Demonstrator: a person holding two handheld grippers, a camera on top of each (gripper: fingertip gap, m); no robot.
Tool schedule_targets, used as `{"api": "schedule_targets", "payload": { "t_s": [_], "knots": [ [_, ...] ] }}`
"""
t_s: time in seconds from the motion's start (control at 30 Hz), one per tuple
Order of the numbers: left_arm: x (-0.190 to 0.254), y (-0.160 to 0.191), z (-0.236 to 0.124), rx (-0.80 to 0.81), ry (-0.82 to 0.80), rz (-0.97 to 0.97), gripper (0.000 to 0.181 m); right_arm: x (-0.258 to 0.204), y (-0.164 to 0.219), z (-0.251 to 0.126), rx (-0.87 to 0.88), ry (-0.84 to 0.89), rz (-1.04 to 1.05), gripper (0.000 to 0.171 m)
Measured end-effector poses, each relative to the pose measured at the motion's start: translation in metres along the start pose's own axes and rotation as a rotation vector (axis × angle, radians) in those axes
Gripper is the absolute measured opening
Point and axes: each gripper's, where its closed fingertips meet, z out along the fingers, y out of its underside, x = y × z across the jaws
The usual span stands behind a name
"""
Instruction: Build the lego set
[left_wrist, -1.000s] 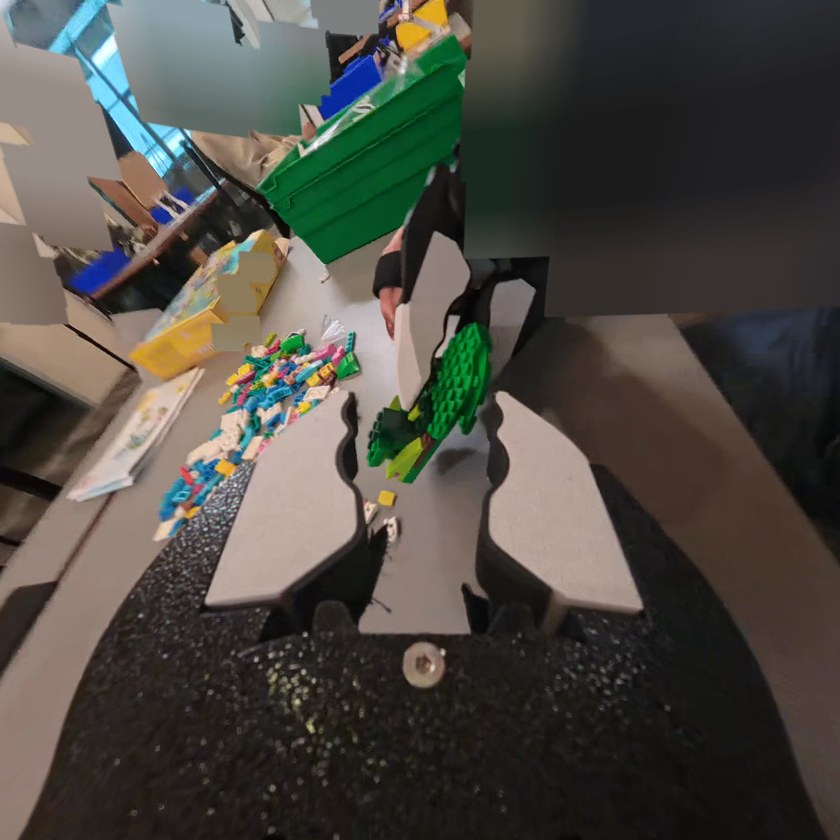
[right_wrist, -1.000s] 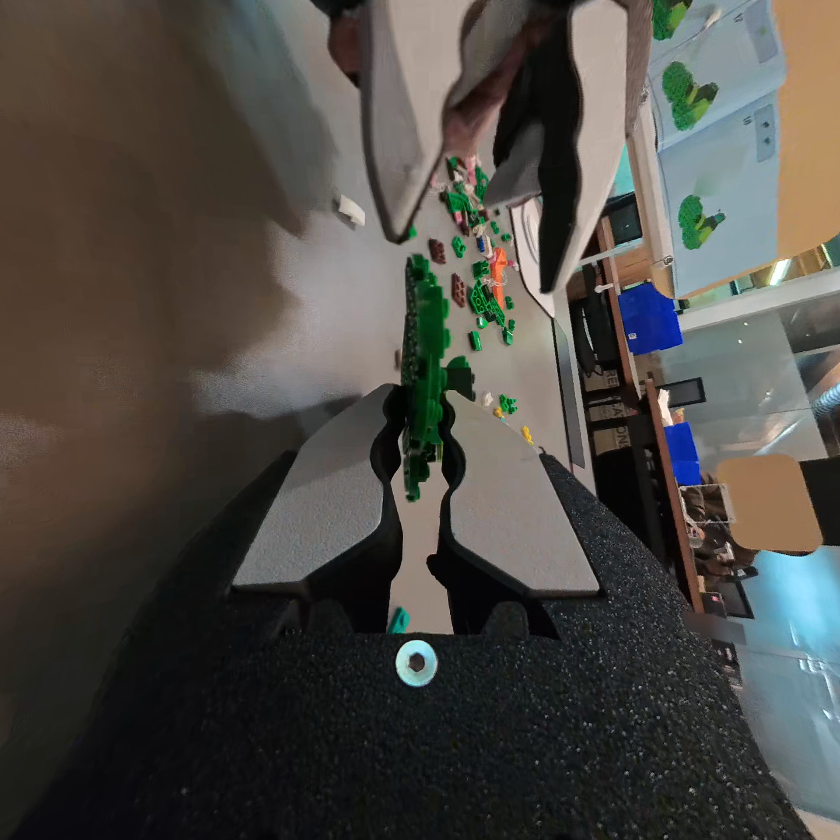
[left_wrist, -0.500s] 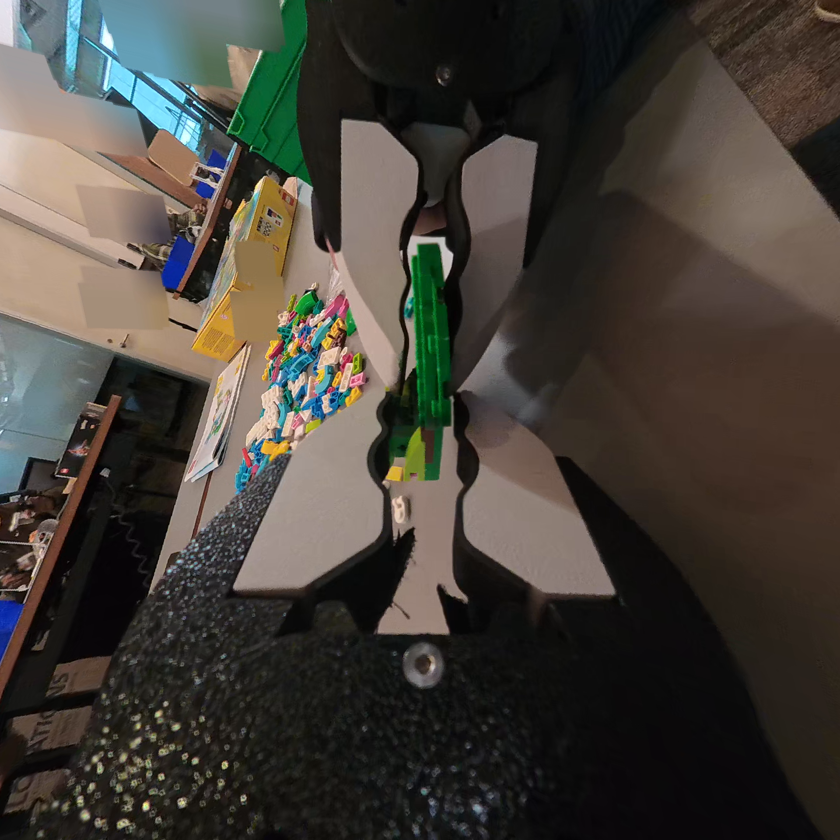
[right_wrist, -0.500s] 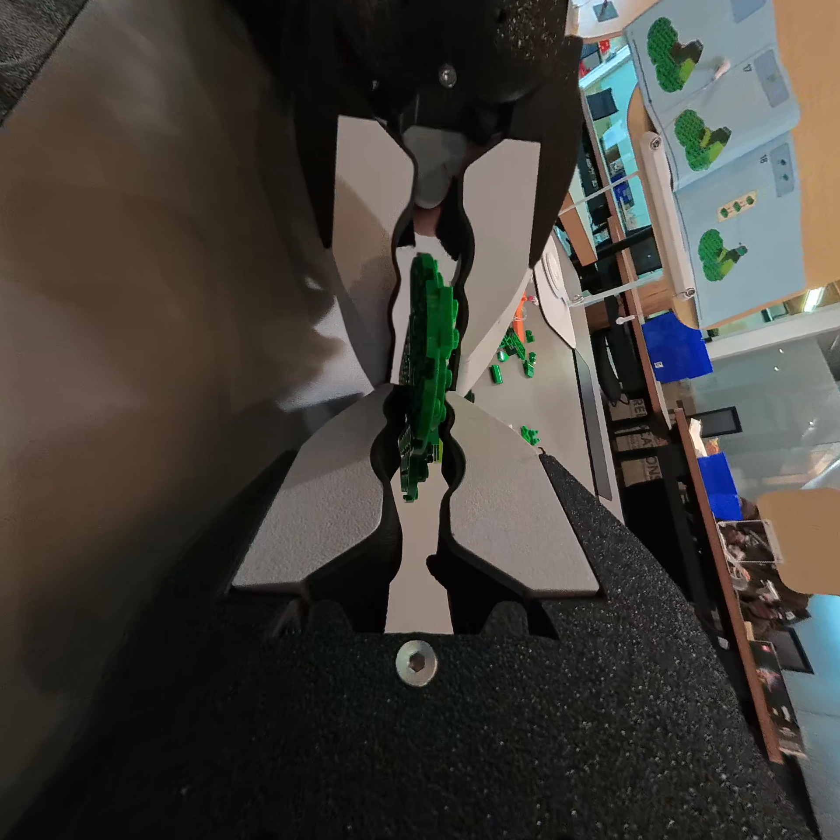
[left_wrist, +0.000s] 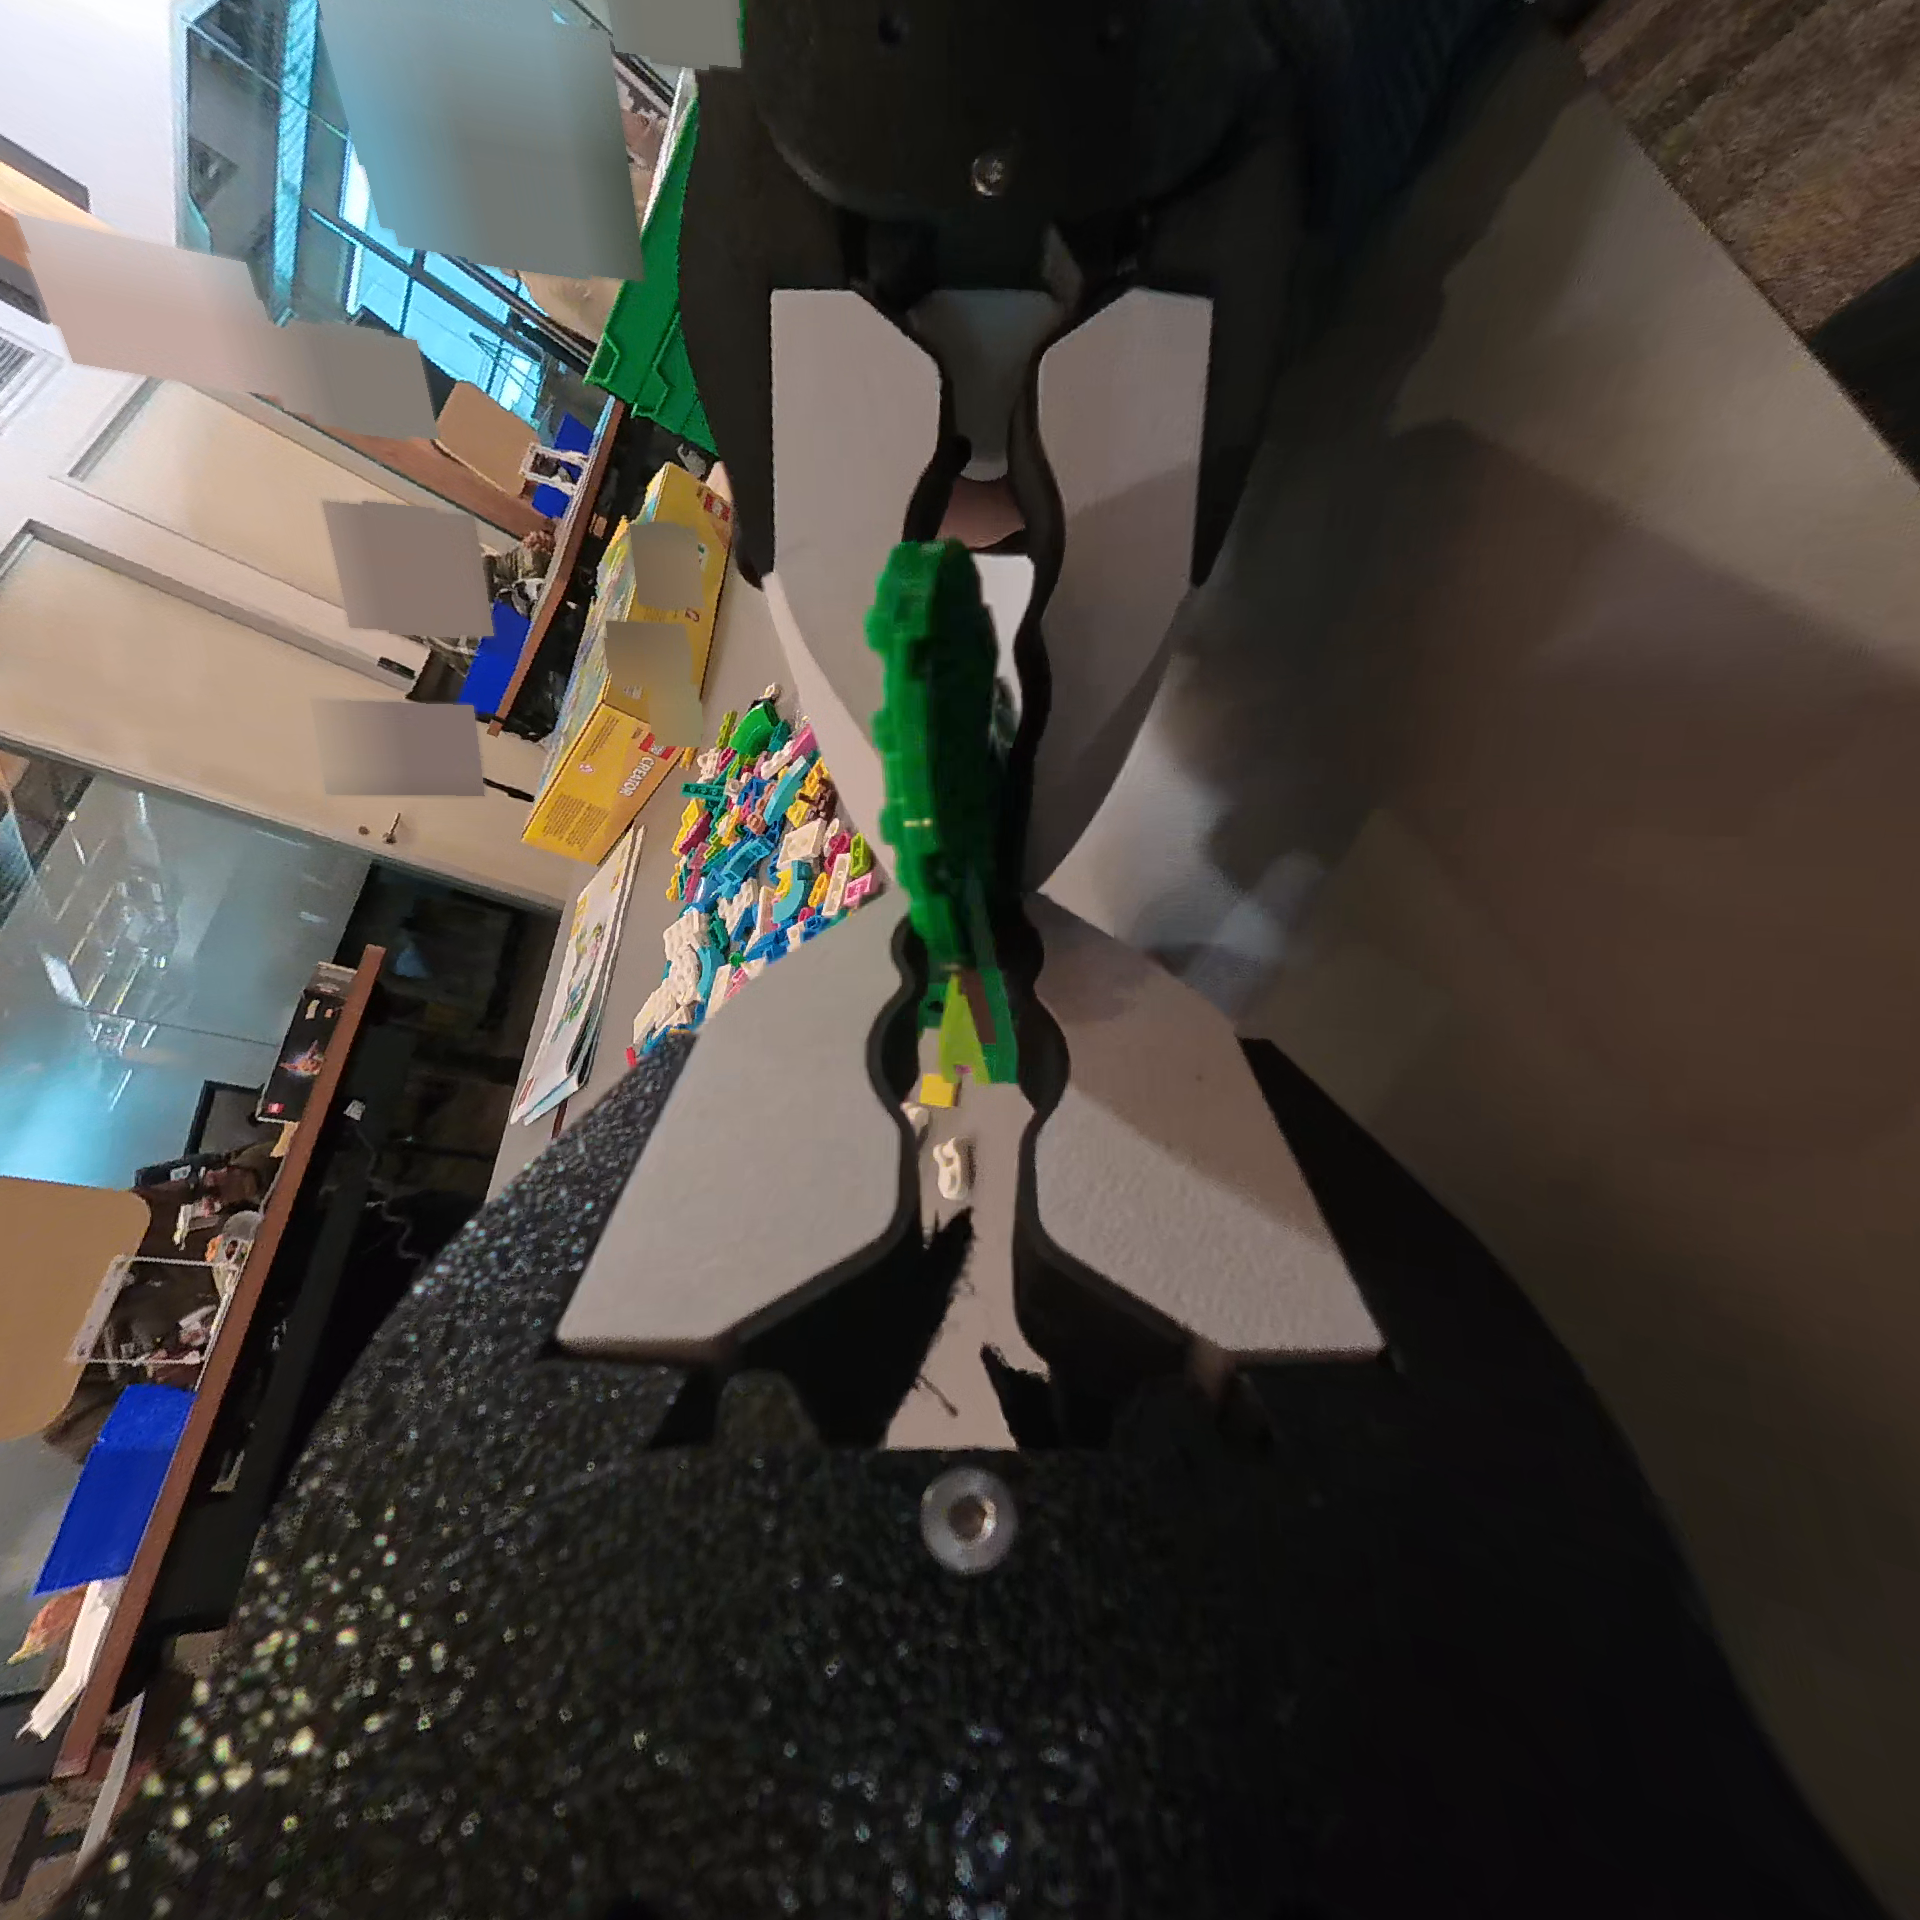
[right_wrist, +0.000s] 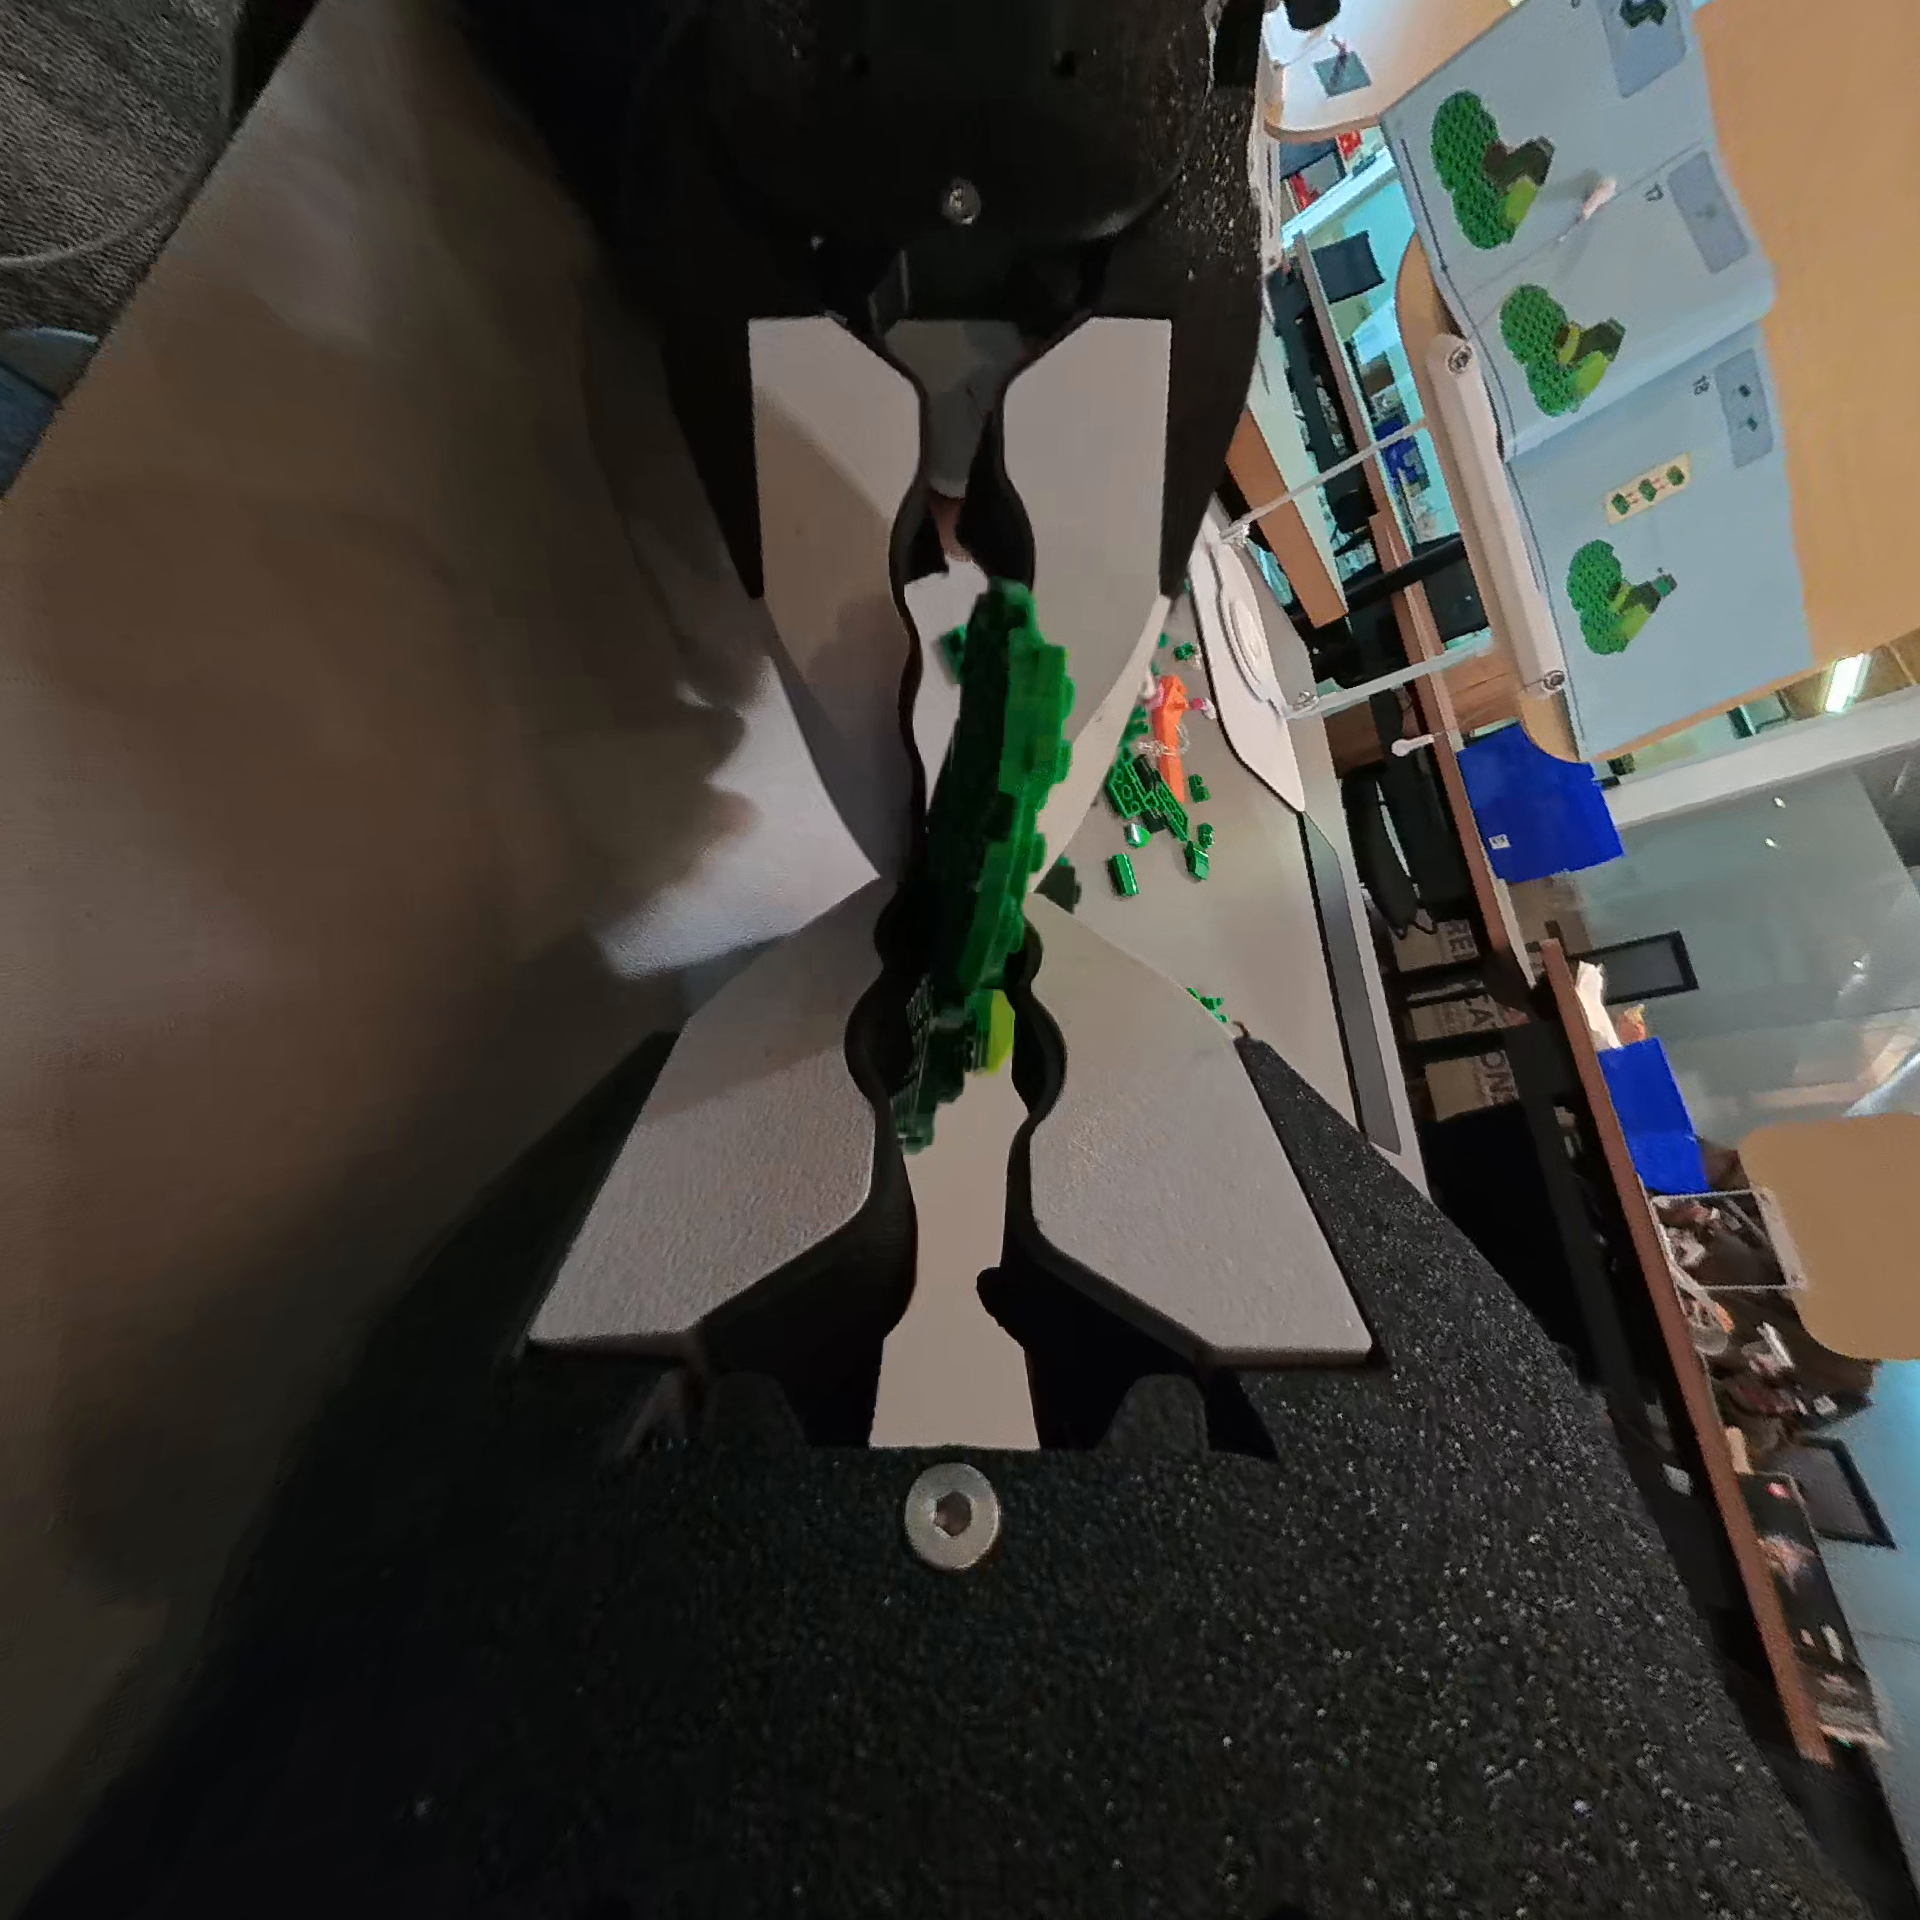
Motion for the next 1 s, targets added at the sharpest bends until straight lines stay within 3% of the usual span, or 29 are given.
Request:
{"api": "schedule_targets", "payload": {
  "t_s": [0.67,1.0],
  "knots": [
    [0.002,-0.003,0.0,0.026,0.005,0.009,0.012,0.0,0.006,-0.006,-0.043,-0.001,-0.085,0.031],
    [0.004,-0.006,-0.002,0.063,0.021,-0.01,0.012,-0.005,0.005,-0.004,-0.04,-0.002,-0.127,0.02]
  ]
}}
